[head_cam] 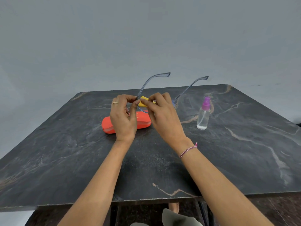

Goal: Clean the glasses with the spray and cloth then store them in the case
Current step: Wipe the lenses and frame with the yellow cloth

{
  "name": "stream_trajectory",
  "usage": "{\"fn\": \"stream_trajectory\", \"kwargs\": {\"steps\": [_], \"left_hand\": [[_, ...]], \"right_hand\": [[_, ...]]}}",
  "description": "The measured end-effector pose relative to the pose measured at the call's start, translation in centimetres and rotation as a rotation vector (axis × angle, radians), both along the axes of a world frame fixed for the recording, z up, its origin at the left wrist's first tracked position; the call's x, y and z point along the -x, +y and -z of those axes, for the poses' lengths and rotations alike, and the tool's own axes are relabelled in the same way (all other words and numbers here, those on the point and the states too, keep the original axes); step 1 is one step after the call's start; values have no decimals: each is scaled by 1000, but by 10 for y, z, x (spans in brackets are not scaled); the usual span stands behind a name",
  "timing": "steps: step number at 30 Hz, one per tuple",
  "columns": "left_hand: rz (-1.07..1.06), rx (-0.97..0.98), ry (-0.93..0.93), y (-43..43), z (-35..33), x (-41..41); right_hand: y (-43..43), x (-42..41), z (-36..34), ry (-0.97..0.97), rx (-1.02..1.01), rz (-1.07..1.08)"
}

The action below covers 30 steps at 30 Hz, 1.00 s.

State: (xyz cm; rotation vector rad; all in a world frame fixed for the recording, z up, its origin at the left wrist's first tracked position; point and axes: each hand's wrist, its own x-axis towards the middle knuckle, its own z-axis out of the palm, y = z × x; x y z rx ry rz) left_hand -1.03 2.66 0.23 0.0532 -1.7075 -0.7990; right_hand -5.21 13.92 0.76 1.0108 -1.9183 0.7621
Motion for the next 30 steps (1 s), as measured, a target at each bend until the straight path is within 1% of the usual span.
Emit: {"fn": "stream_trajectory", "kwargs": {"steps": [4,7,9,13,17,18,23,27,30], "left_hand": [[-9,31,1,0,0,-1],[1,38,3,1,-1,-2],[0,66,-4,2,-1,-1],[-25,97,-9,3,0,-1],[-37,93,-9,2,0,-1],[-38,89,-13,2,0,-1],[-65,64,-24,-1,0,0],[-80,-1,-9,-7,-2,0],[-86,-31,3,-9,-2,0]], "right_hand": [[7,3,-4,7,38,-75],[11,9,-5,47,36,38],[9,8,-5,39,49,59],[6,4,-3,-3,20,-54],[9,6,-5,-16,13,59],[9,5,-5,-28,21,55],[5,-2,-4,-103,35,-126],[6,-4,-5,-66,-24,-209],[12,2,-7,-18,-57,-200]]}}
